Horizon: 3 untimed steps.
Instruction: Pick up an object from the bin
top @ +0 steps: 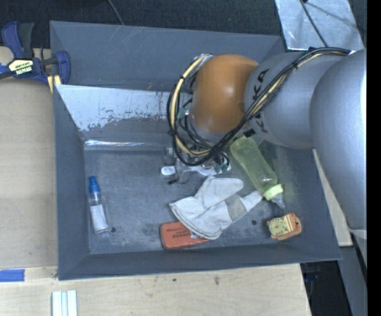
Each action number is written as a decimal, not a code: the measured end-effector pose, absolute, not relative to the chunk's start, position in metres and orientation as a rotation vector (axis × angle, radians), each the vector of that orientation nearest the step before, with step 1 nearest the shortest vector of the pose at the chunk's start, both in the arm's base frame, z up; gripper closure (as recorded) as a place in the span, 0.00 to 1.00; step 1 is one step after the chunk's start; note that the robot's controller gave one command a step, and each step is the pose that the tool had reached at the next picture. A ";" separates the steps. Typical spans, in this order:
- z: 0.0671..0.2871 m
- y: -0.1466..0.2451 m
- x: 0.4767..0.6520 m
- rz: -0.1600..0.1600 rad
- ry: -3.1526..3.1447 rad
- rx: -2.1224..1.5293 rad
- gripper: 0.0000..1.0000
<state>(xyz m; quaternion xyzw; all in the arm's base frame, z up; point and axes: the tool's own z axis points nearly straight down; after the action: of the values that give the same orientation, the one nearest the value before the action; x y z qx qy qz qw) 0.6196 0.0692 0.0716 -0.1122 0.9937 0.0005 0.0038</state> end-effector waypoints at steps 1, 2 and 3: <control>0.072 0.069 0.620 0.002 3.114 -0.351 1.00; 0.177 0.038 0.622 0.000 3.115 -0.380 1.00; 0.176 0.038 0.622 0.001 3.115 -0.379 1.00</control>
Offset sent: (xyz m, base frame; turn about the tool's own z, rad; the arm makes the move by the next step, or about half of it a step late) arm 0.0014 -0.0310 0.1044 -0.0206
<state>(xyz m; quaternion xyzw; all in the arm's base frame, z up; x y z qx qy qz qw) 0.6219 0.0376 0.1765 -0.1209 0.9927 0.0002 0.0016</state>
